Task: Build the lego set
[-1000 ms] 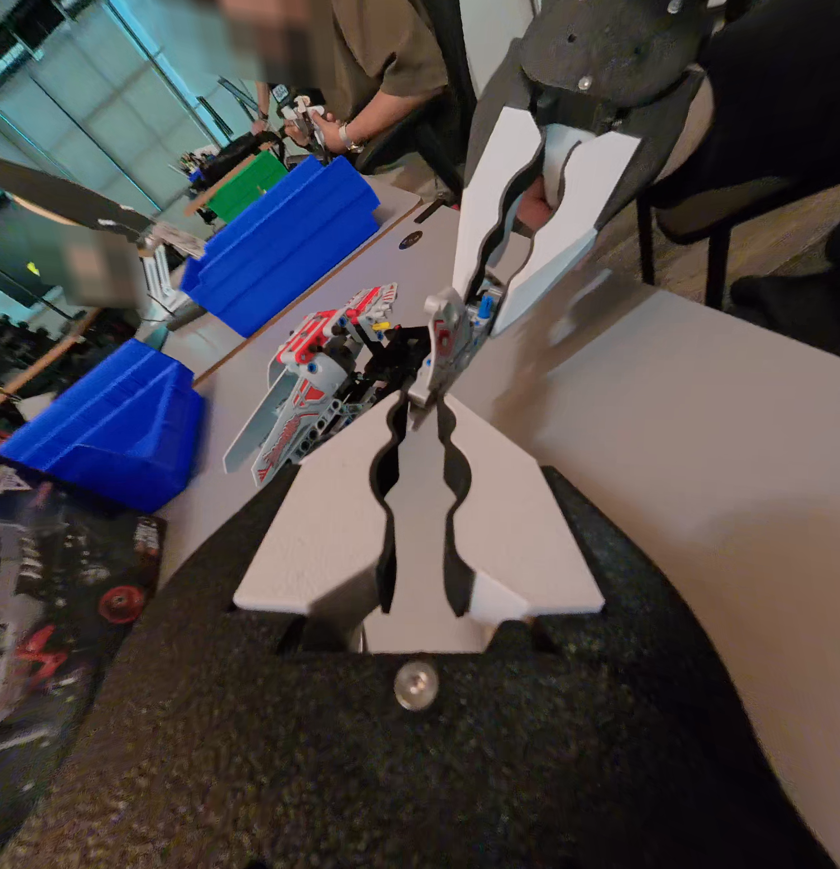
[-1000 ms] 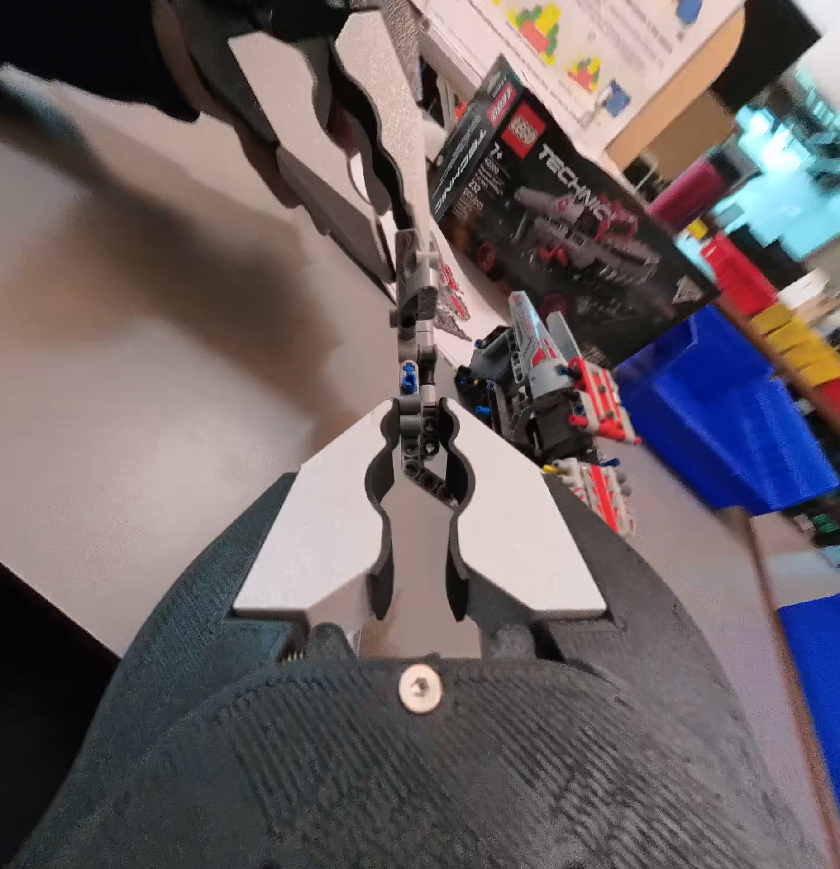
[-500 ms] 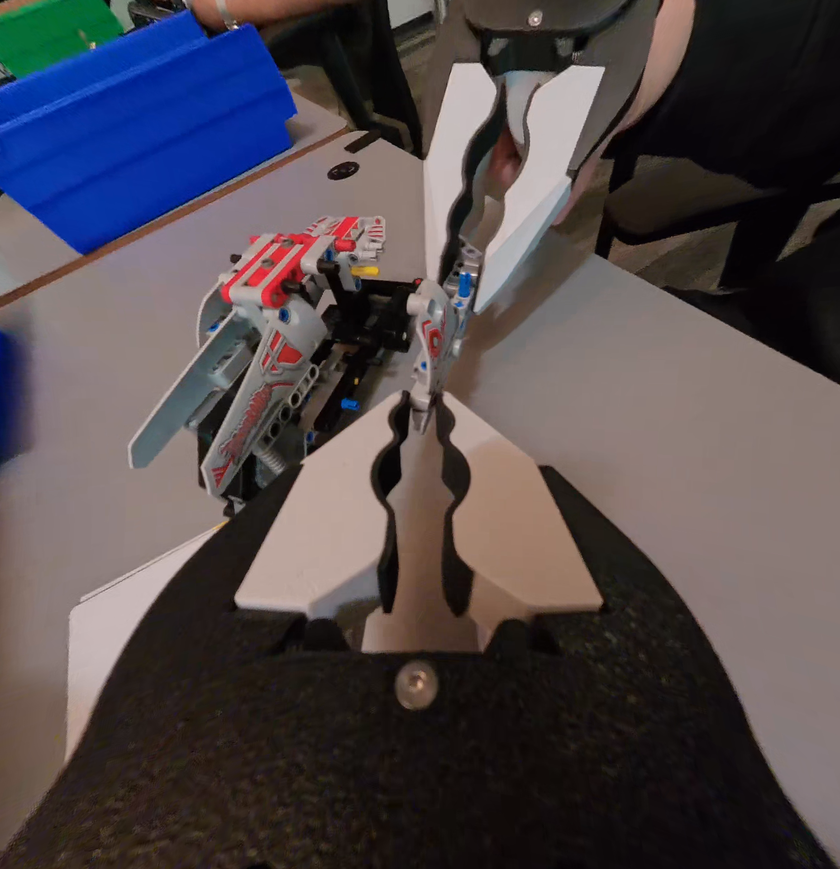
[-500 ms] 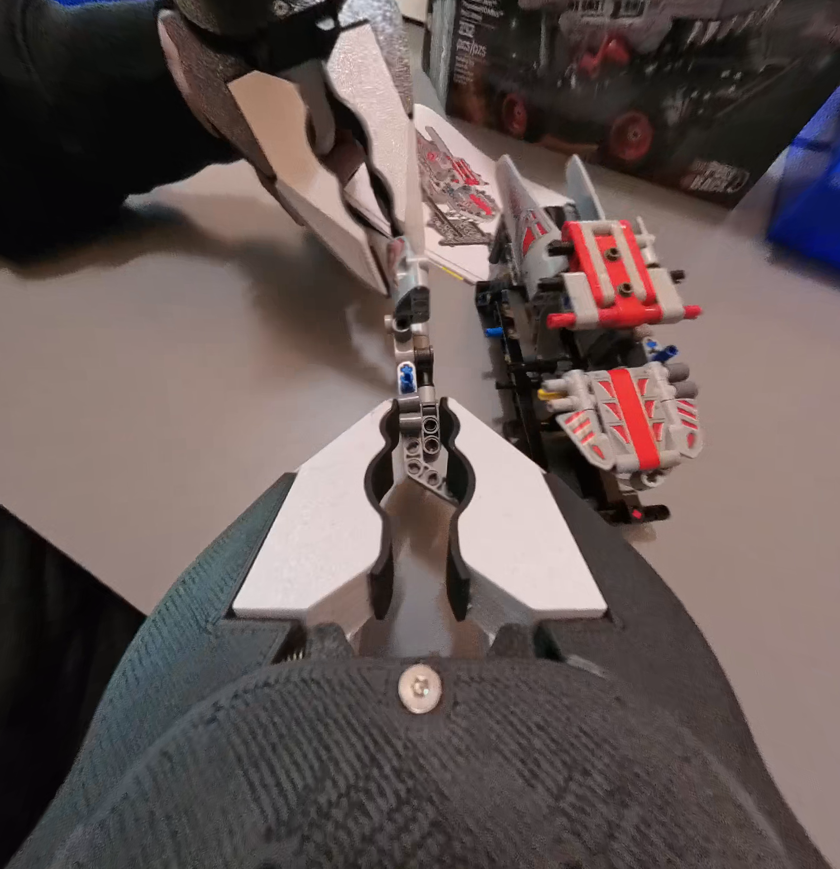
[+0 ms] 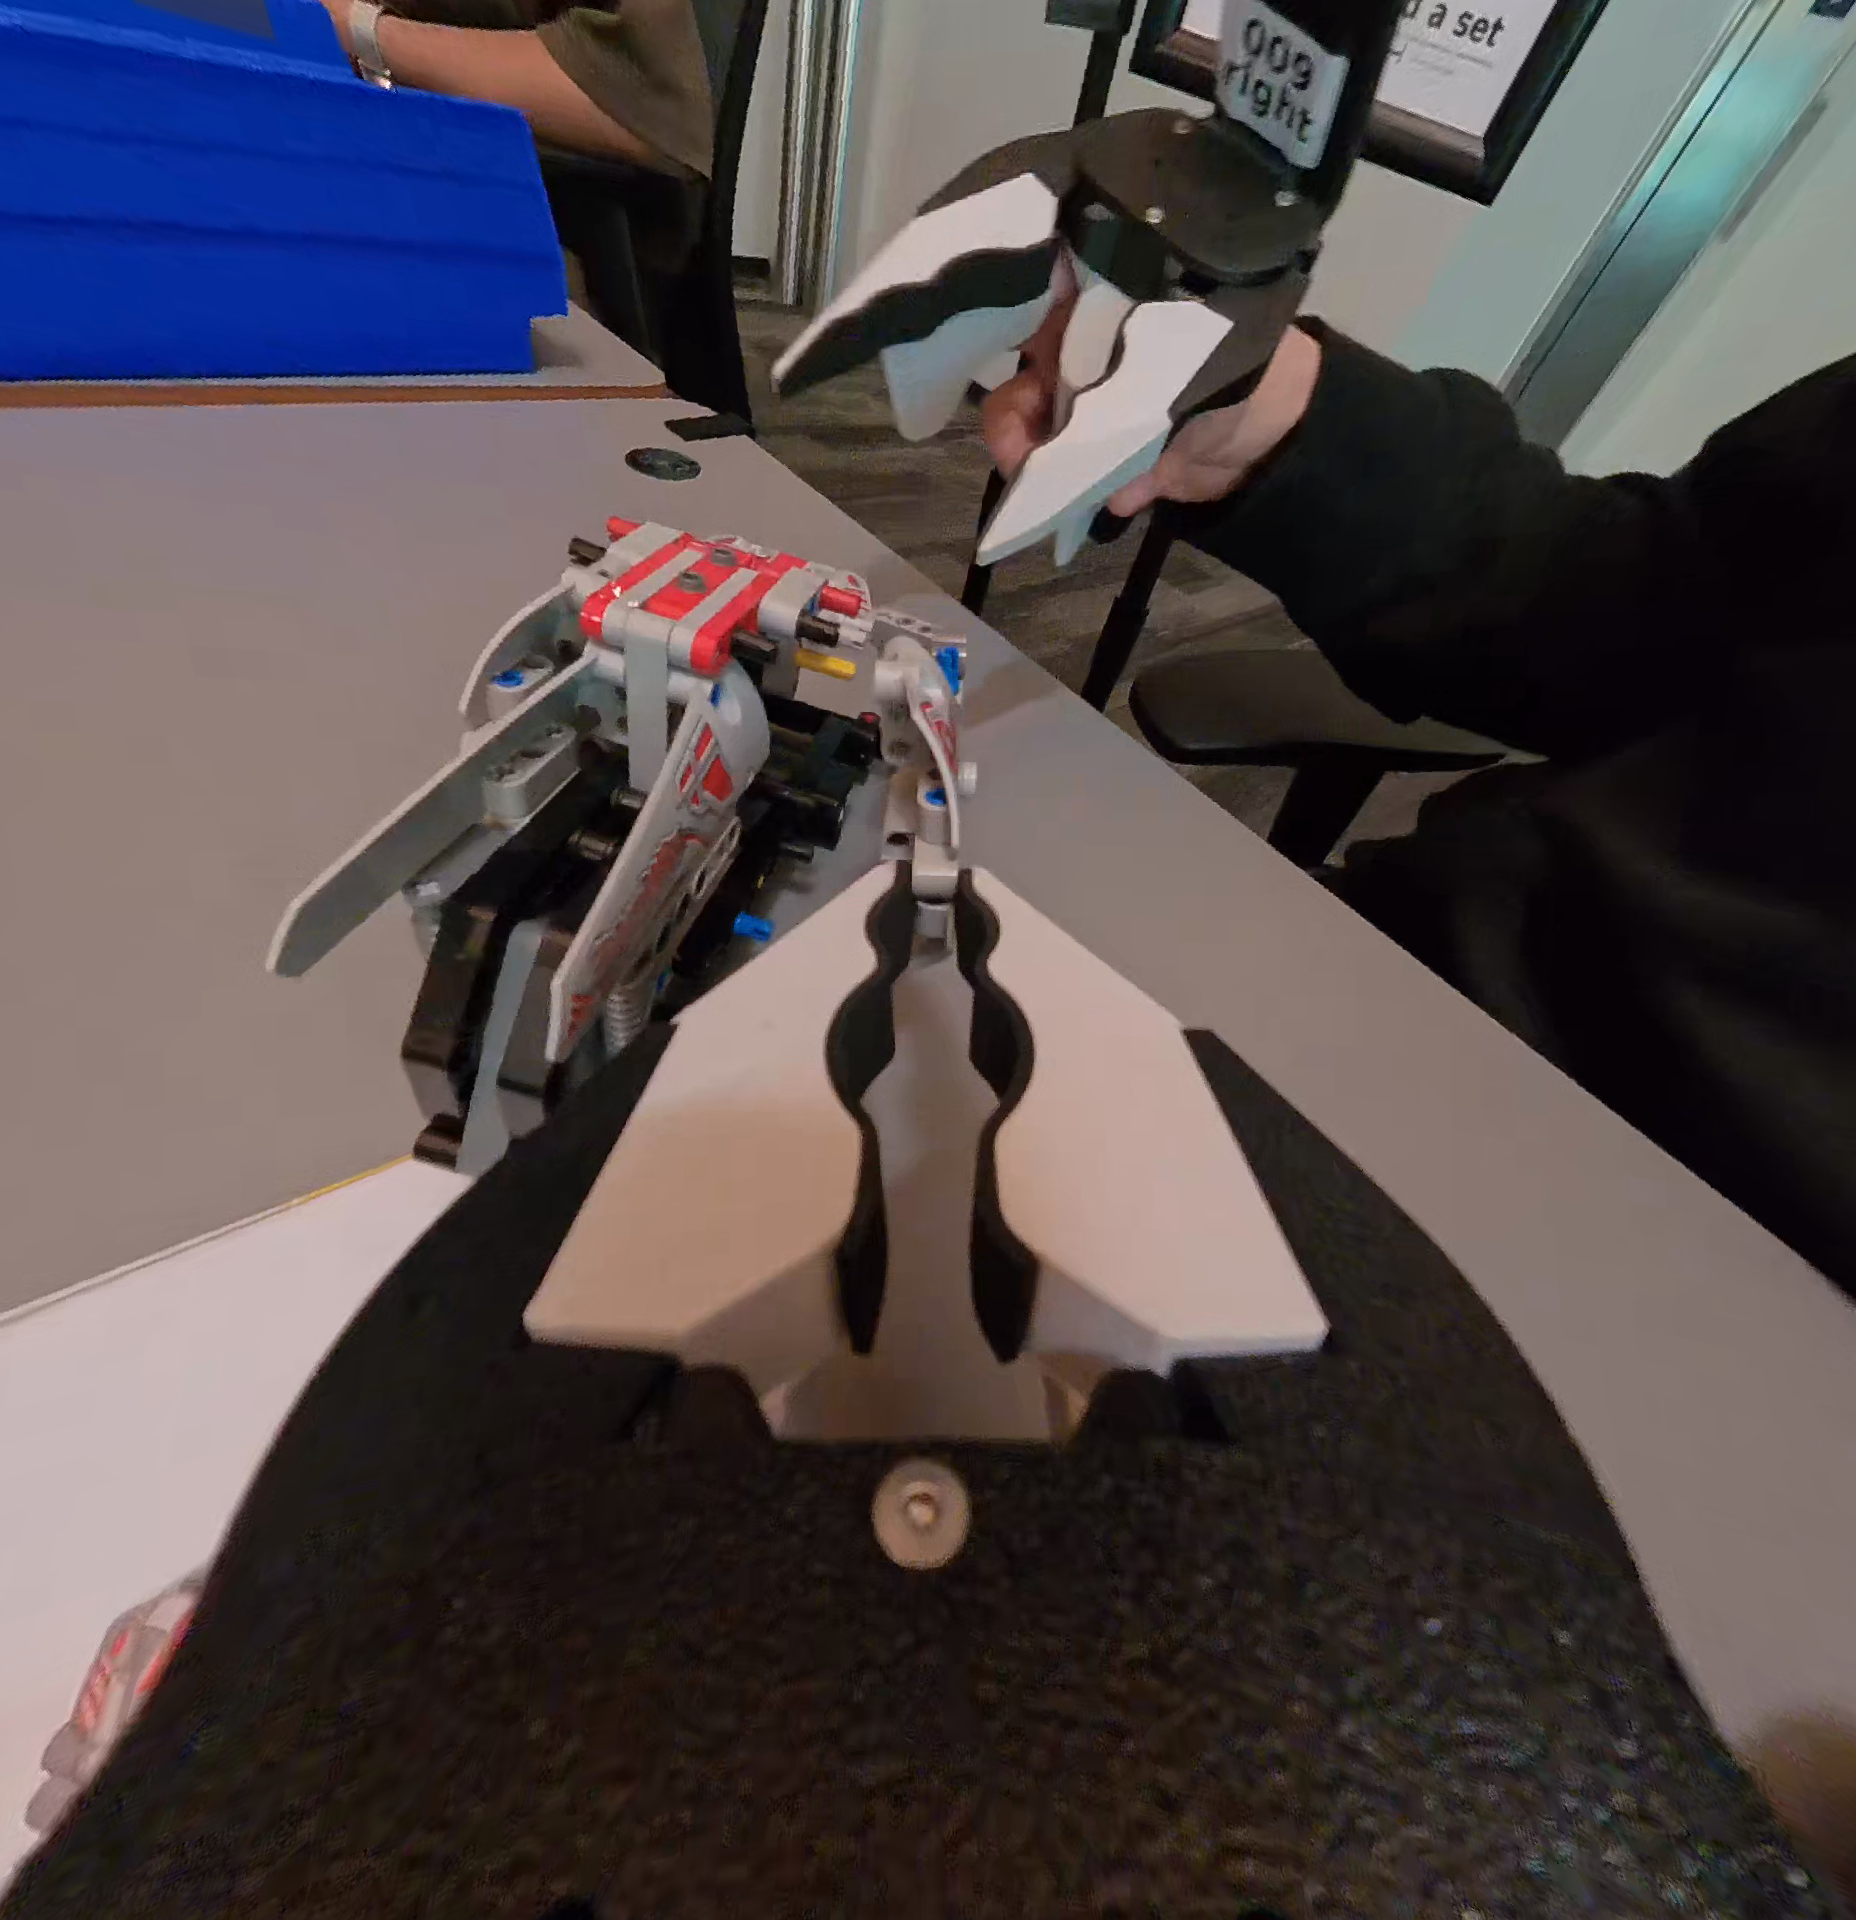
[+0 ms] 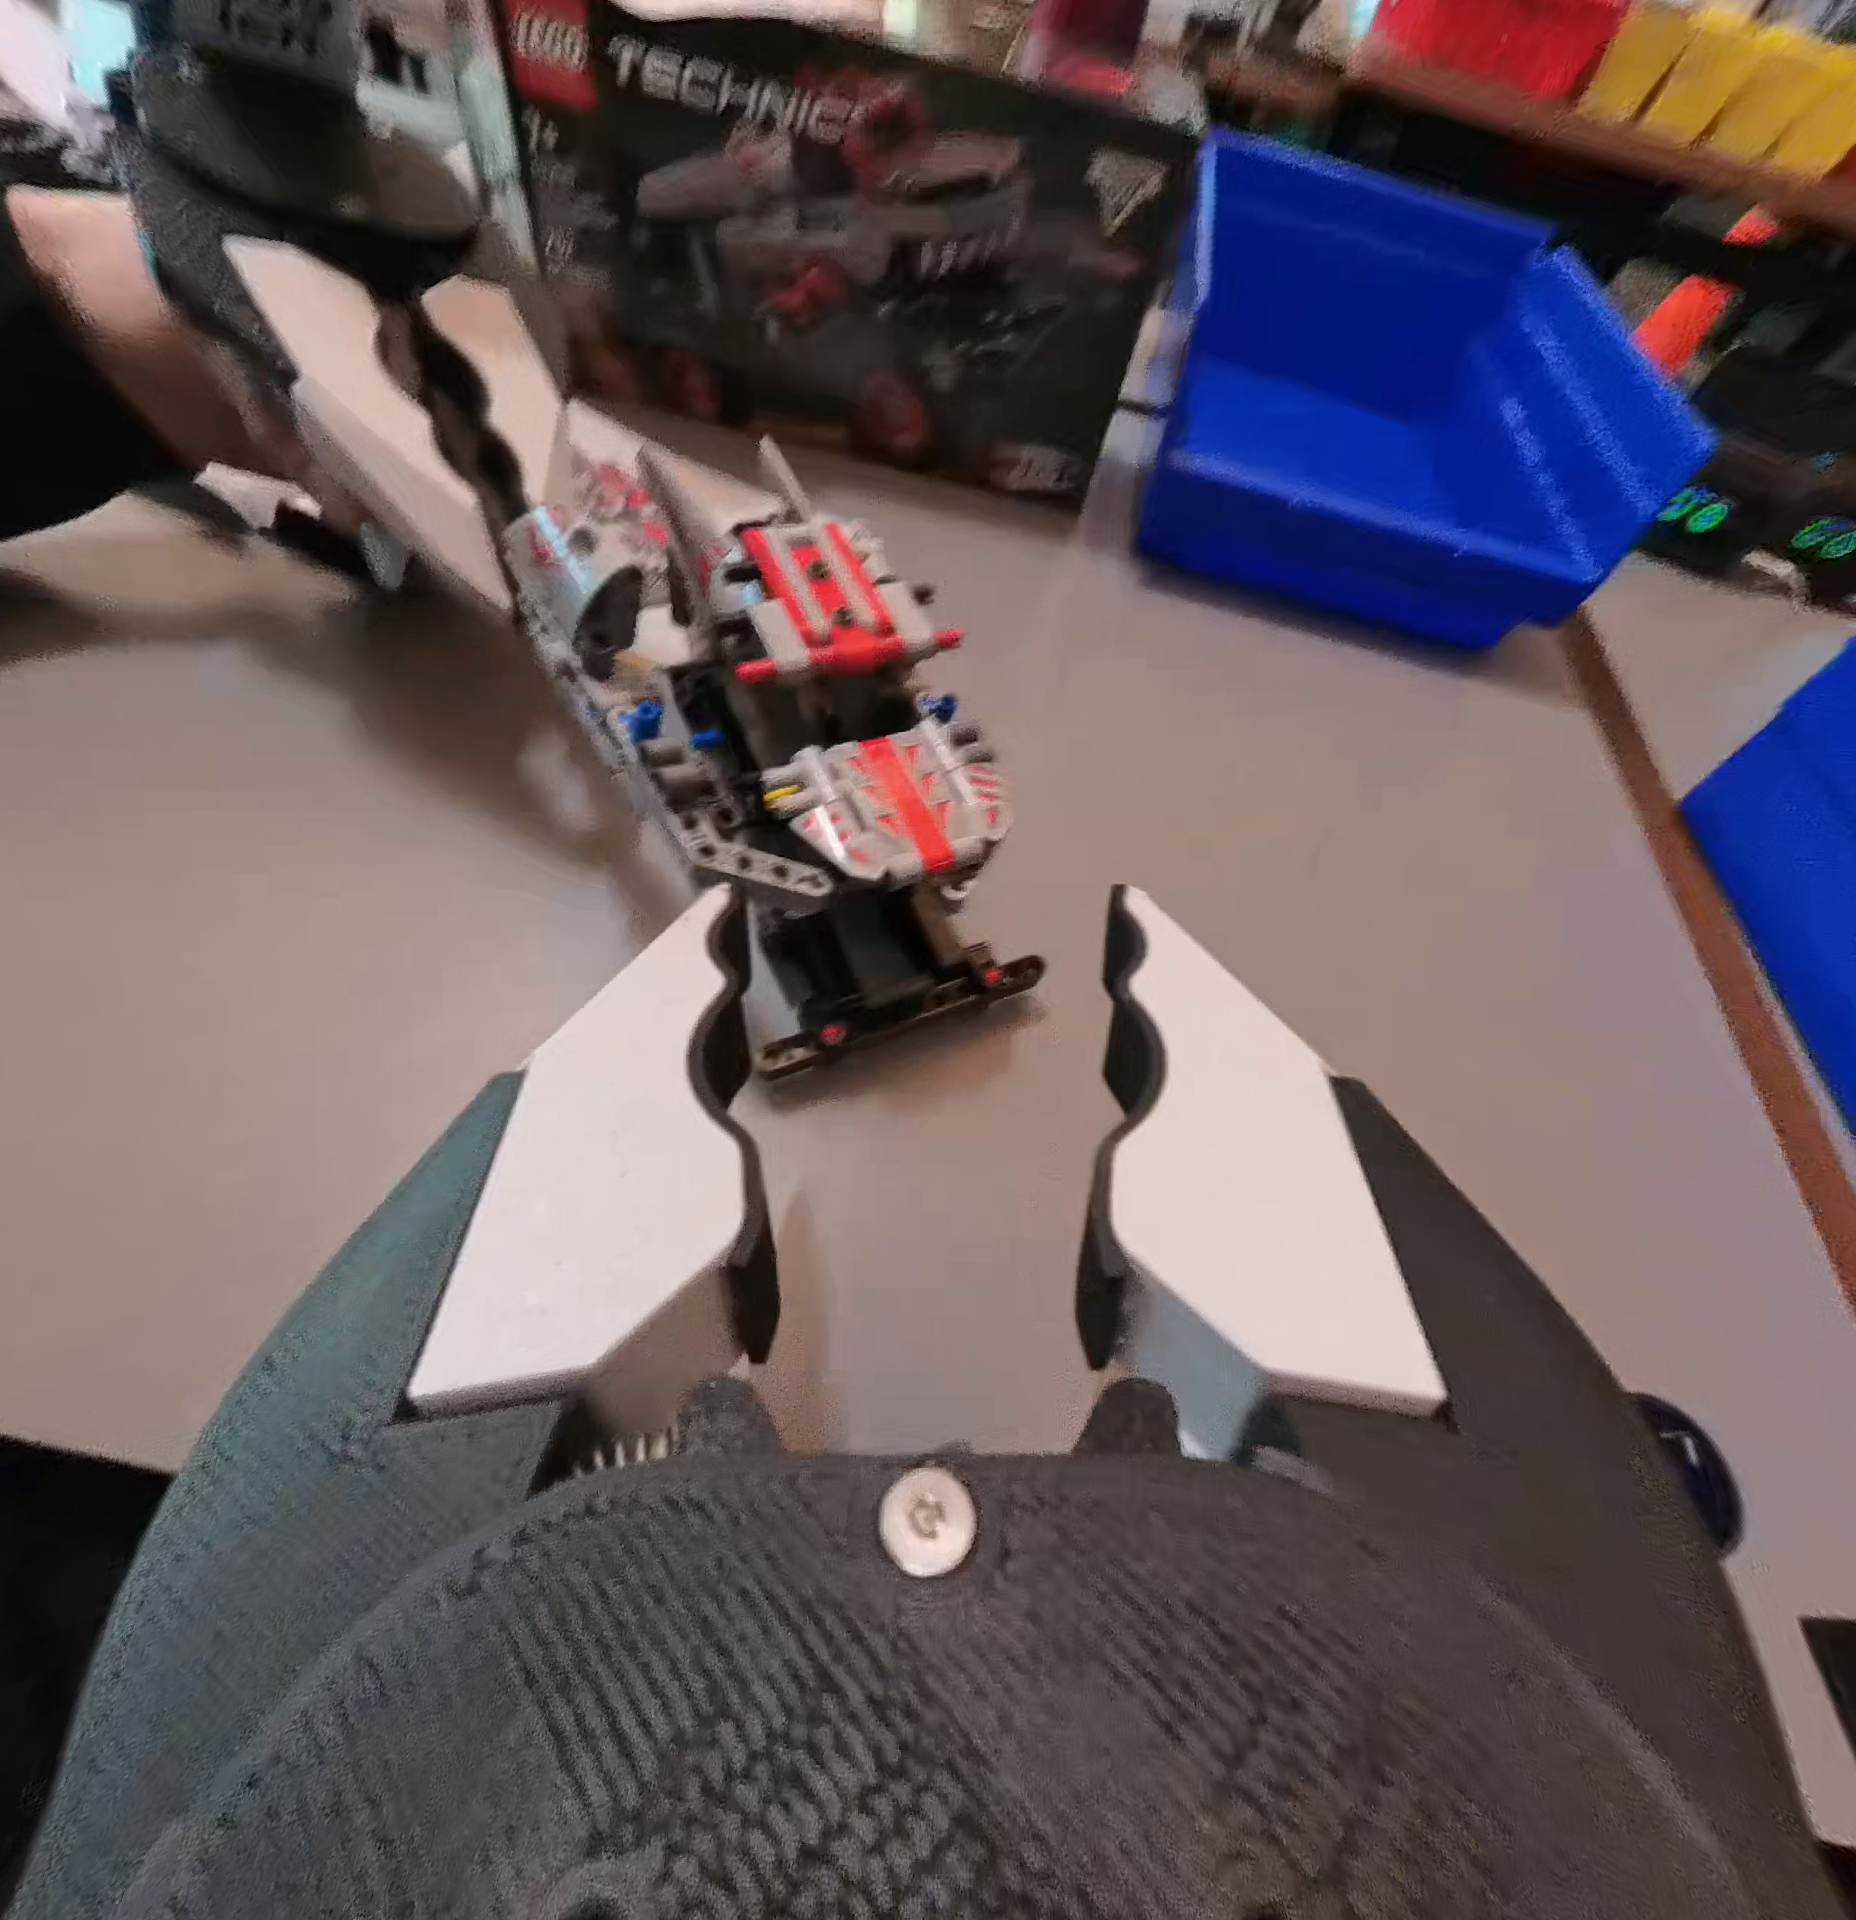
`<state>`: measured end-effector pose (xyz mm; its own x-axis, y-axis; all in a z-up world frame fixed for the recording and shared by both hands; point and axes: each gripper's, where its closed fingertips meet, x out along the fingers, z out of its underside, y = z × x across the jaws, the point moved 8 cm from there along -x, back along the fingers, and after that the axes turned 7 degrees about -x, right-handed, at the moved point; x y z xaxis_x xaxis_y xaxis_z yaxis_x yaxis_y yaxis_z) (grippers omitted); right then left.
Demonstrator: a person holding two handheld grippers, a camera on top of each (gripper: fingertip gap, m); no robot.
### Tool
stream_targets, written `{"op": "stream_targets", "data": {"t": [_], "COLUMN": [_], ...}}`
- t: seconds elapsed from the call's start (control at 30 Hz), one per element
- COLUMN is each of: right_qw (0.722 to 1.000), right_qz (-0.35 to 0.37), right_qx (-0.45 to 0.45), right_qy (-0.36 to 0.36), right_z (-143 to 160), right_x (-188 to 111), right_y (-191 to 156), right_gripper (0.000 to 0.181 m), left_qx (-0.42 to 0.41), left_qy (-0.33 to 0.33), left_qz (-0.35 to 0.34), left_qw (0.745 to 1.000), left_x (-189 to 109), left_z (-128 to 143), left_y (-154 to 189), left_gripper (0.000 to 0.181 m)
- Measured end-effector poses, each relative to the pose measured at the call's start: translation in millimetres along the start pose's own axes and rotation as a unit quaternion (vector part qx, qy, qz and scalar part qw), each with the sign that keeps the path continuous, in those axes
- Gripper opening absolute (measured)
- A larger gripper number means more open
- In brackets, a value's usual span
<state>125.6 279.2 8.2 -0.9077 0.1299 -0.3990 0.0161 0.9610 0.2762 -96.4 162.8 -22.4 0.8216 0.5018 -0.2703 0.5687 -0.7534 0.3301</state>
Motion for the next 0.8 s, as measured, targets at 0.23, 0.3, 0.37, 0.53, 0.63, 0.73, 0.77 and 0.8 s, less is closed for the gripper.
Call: {"op": "stream_targets", "data": {"t": [0.23,0.3,0.37,0.53,0.63,0.73,0.77,0.8], "right_qw": [0.997,0.995,0.993,0.989,0.988,0.986,0.986,0.985], "right_qz": [-0.078,-0.098,-0.112,-0.141,-0.149,-0.153,-0.154,-0.158], "right_qx": [-0.029,-0.027,-0.019,-0.004,-0.007,-0.026,-0.031,-0.036], "right_qy": [-0.001,0.021,0.035,0.044,0.042,0.054,0.054,0.053], "right_z": [10.4,5.9,5.7,8.2,9.4,9.3,10.0,10.7], "right_x": [22.7,28.4,34.2,45.7,49.1,51.2,52.3,53.7], "right_y": [2.4,0.8,1.8,5.4,5.4,2.7,2.3,2.0], "right_gripper": [0.107,0.106,0.102,0.094,0.090,0.086,0.088,0.090], "left_qx": [0.028,0.025,0.017,-0.007,-0.002,-0.007,-0.007,-0.006], "left_qy": [0.011,0.014,0.015,0.007,0.009,0.014,0.015,0.012], "left_qz": [0.023,0.023,0.028,0.034,0.028,0.032,0.036,0.038], "left_qw": [0.999,0.999,0.999,0.999,1.000,0.999,0.999,0.999], "left_x": [1.2,1.2,1.2,2.0,0.5,-2.3,-3.7,-5.0], "left_z": [-4.1,-4.7,-5.4,-5.7,-6.1,-6.4,-6.5,-6.5], "left_y": [-1.4,-3.3,-5.4,-11.0,-12.7,-13.8,-13.7,-13.6], "left_gripper": [0.005,0.004,0.004,0.004,0.004,0.004,0.004,0.004]}}
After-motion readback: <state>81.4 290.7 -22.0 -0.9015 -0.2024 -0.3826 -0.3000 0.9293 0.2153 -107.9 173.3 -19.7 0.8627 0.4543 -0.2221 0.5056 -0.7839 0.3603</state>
